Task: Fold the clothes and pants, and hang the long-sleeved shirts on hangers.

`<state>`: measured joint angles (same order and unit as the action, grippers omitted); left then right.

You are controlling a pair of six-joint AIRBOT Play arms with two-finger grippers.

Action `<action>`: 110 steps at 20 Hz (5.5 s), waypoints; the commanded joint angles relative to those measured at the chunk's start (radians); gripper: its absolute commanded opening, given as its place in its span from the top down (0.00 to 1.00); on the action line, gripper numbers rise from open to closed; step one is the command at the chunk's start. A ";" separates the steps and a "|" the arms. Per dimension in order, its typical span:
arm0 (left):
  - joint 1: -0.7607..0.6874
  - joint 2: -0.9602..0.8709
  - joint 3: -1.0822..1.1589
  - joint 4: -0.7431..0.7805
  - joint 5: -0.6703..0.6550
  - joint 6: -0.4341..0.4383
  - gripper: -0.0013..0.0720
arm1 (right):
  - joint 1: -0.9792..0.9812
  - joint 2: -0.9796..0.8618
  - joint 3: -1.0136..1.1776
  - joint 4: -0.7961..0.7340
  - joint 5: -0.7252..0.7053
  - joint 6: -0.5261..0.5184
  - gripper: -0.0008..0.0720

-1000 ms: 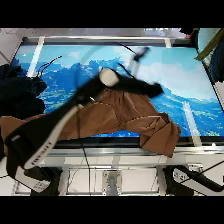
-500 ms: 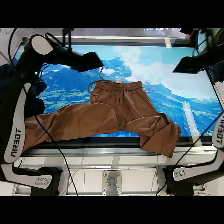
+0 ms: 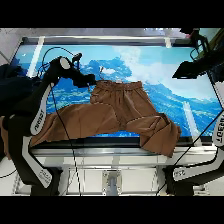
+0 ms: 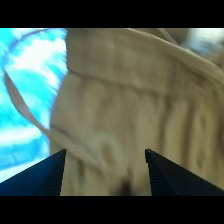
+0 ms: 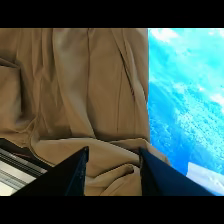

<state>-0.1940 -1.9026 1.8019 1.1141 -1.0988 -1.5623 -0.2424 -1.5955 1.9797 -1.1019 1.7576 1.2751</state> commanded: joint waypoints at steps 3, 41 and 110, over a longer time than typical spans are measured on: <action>0.033 -0.103 0.058 -0.065 0.121 0.063 0.25 | -0.006 0.083 0.000 -0.001 0.003 -0.010 0.49; 0.090 -0.029 0.234 0.101 0.028 0.139 0.96 | -0.262 0.205 -0.891 0.029 -0.078 -0.070 0.23; 0.198 0.478 -0.277 0.763 0.179 -0.289 0.96 | 1.025 -0.360 -0.678 1.120 -1.004 -0.249 0.24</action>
<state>0.0036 -1.4254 1.5257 1.8774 -0.9199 -1.8519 0.7414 -1.9377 1.3041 -0.0975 0.8429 1.0374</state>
